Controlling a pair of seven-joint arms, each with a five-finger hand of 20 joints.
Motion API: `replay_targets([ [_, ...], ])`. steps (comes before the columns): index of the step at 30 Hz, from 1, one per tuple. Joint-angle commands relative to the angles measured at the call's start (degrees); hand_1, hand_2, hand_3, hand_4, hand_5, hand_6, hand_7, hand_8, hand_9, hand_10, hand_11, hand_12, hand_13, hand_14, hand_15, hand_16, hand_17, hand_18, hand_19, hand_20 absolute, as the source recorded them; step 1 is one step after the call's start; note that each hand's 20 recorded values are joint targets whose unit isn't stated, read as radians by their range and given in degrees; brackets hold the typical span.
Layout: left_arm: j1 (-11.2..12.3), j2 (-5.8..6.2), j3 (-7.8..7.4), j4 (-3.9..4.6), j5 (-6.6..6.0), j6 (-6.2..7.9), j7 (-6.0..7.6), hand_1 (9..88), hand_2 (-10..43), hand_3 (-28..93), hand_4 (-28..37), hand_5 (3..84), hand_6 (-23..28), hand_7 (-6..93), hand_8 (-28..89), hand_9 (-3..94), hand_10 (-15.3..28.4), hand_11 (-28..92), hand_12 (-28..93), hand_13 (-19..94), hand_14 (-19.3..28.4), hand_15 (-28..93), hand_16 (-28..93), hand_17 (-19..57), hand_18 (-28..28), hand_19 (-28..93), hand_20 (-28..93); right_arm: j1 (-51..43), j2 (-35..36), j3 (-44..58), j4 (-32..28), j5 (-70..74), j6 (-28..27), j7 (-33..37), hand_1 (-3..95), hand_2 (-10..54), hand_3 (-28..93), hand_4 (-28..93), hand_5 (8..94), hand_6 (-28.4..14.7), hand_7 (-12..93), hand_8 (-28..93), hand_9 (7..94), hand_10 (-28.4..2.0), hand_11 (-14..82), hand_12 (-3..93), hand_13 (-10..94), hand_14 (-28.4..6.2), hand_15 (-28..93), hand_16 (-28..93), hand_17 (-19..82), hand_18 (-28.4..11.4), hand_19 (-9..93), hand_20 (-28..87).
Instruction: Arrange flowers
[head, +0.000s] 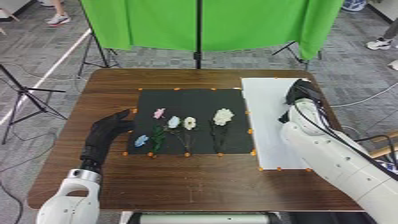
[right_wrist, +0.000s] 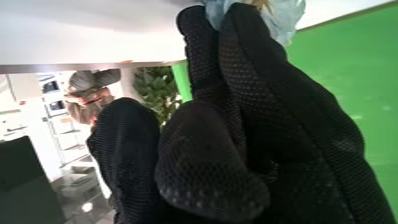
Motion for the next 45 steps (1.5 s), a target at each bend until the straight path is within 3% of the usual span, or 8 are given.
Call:
replay_targets([
  [1, 0.65, -0.09, 0.22, 1.25, 0.08, -0.13, -0.37, 28.5, 9.9, 58, -23.4, 47.9, 9.2, 5.6, -5, 50.4, 17.6, 22, 11, 42, 21.8, 26, -4, 8.2, 17.1, 25, 15, 0.00, 4.10, -0.28, -7.25, 4.64, 9.20, 0.11, 70.0, -9.5, 52, -20, 82.3, 2.1, 22, 4, 91.4, -8.9, 8.8, 40.3, 94, 1.4, 71, 28, 65, -17.2, 93, 64],
  [7, 1.61, 0.66, 0.62, 0.86, -0.52, 2.44, 0.71, 28.6, 10.0, 58, -23.3, 48.2, 9.3, 5.9, -5, 50.5, 17.6, 22, 11, 43, 21.8, 26, -4, 8.3, 17.1, 25, 16, -3.44, 8.15, 2.12, -21.88, 9.89, 7.72, 0.16, 70.0, -9.5, 52, -19, 82.3, 1.9, 22, 5, 91.4, -8.8, 8.9, 41.1, 94, 1.5, 71, 29, 66, -16.8, 93, 65],
  [14, 2.85, 1.26, 3.12, 0.74, -4.89, 13.07, 4.96, 27.2, 9.7, 59, -24.6, 48.6, 9.4, 6.1, -5, 50.1, 17.5, 22, 11, 41, 20.7, 25, -4, 8.6, 17.0, 25, 15, -12.43, 10.63, 0.28, -34.84, 2.94, 3.76, -6.64, 70.2, -9.5, 52, -18, 82.3, 1.8, 22, 5, 91.3, -8.8, 8.7, 41.2, 94, 1.5, 71, 29, 66, -16.8, 93, 65],
  [19, 3.29, 1.50, 3.77, 0.29, -7.10, 16.69, 5.71, 22.3, 20.4, 57, -28.1, 48.9, 9.4, 5.7, -5, 49.1, 17.2, 21, 10, 38, 19.5, 21, -4, 9.2, 16.2, 24, 15, -19.78, 9.21, 0.79, -38.96, -3.69, 3.91, -9.17, 69.8, -9.5, 52, -17, 82.3, 1.9, 22, 5, 91.3, -8.8, 8.7, 41.1, 94, 1.4, 71, 29, 66, -16.5, 93, 65],
  [22, 3.08, 1.46, 3.50, 0.44, -7.93, 16.15, 5.44, 22.9, 25.7, 53, -28.2, 49.5, 9.6, 5.7, -6, 49.6, 17.3, 21, 9, 38, 19.3, 21, -4, 9.6, 15.7, 24, 15, -22.22, 8.59, 0.04, -39.22, -8.41, 3.23, -11.20, 69.7, -9.5, 52, -18, 82.2, 1.9, 22, 5, 91.3, -8.8, 8.7, 41.2, 94, 1.4, 71, 29, 66, -16.6, 93, 65],
  [26, 2.73, 1.32, 2.95, 0.56, -6.90, 13.82, 4.37, 21.9, 28.5, 54, -28.3, 50.1, 9.6, 6.0, -6, 50.6, 17.5, 22, 9, 39, 19.6, 22, -4, 9.8, 15.5, 24, 15, -24.53, 7.68, -0.05, -38.66, -10.43, 2.32, -11.47, 69.6, -9.5, 52, -17, 82.2, 1.9, 22, 5, 91.2, -8.8, 8.7, 41.2, 94, 1.4, 71, 29, 66, -16.6, 93, 65],
  [34, 2.65, 0.88, 2.14, 0.61, -5.50, 10.53, 2.80, 21.7, 24.9, 56, -28.3, 49.9, 9.6, 6.1, -6, 51.1, 17.7, 22, 10, 40, 20.2, 24, -5, 9.7, 15.6, 24, 15, -24.91, 6.46, -1.83, -34.45, -13.19, 4.30, -12.86, 69.6, -9.5, 52, -18, 82.0, 2.0, 22, 4, 91.1, -8.8, 8.7, 41.2, 94, 1.4, 71, 30, 66, -16.6, 93, 65],
  [45, 2.43, 0.74, 2.02, 0.77, -5.03, 9.17, 2.40, 22.4, 23.0, 57, -28.3, 50.0, 9.7, 6.2, -6, 51.4, 17.7, 23, 10, 41, 20.5, 24, -5, 9.5, 15.8, 24, 15, -23.99, 6.18, -2.37, -32.99, -13.83, 6.17, -13.41, 68.7, -9.5, 53, -18, 81.6, 2.2, 24, 4, 90.6, -8.7, 8.9, 41.5, 94, 1.4, 70, 30, 65, -16.9, 93, 66],
])
